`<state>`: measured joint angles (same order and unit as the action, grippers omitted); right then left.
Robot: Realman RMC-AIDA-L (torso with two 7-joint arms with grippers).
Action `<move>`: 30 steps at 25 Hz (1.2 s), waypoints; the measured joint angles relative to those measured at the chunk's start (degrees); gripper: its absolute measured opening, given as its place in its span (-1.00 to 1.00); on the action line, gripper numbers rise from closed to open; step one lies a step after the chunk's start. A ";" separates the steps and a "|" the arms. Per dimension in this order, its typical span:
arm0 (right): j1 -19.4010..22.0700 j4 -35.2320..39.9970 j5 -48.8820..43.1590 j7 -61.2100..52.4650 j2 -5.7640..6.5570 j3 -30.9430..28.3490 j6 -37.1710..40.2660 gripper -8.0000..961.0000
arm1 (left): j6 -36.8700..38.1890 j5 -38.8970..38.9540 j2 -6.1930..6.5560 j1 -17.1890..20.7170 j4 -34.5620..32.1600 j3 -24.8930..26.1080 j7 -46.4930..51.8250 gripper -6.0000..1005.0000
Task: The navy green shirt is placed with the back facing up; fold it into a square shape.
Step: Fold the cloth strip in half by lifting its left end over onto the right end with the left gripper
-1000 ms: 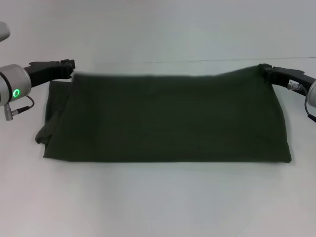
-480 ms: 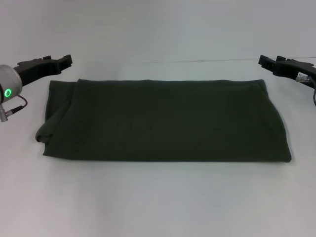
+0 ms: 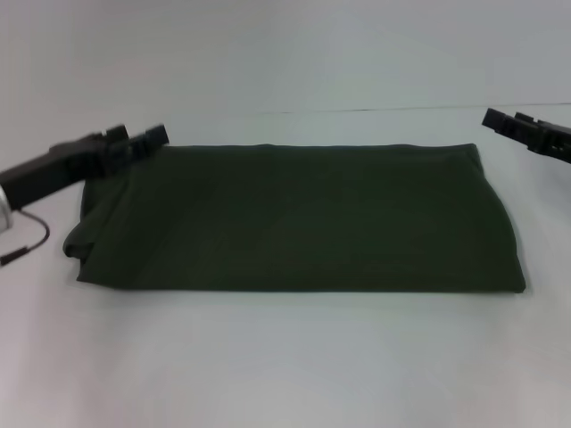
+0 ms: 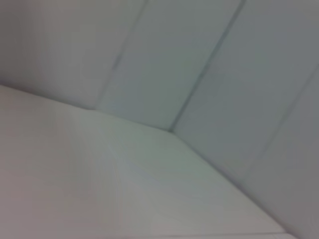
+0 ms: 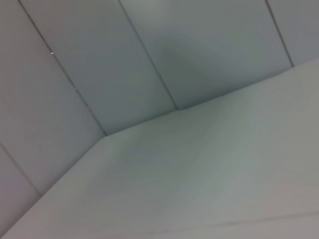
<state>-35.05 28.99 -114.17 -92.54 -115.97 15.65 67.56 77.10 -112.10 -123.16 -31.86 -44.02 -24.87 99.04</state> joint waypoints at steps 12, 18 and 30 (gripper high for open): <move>5.77 6.66 -0.24 -16.01 4.12 8.65 12.13 0.50 | 4.94 -0.17 -1.02 6.54 -1.76 5.16 0.83 0.77; 6.28 6.72 0.01 -17.84 4.93 8.18 13.15 0.50 | 0.08 -1.89 -1.11 6.92 -1.01 5.65 0.67 0.77; 6.33 5.91 -0.35 -19.60 4.82 8.72 12.33 0.49 | -4.71 -9.00 -0.84 6.02 0.32 5.09 -0.59 0.77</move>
<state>-28.72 34.90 -114.52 -112.14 -111.15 24.37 79.89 72.38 -121.10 -124.00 -25.84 -43.71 -19.78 98.45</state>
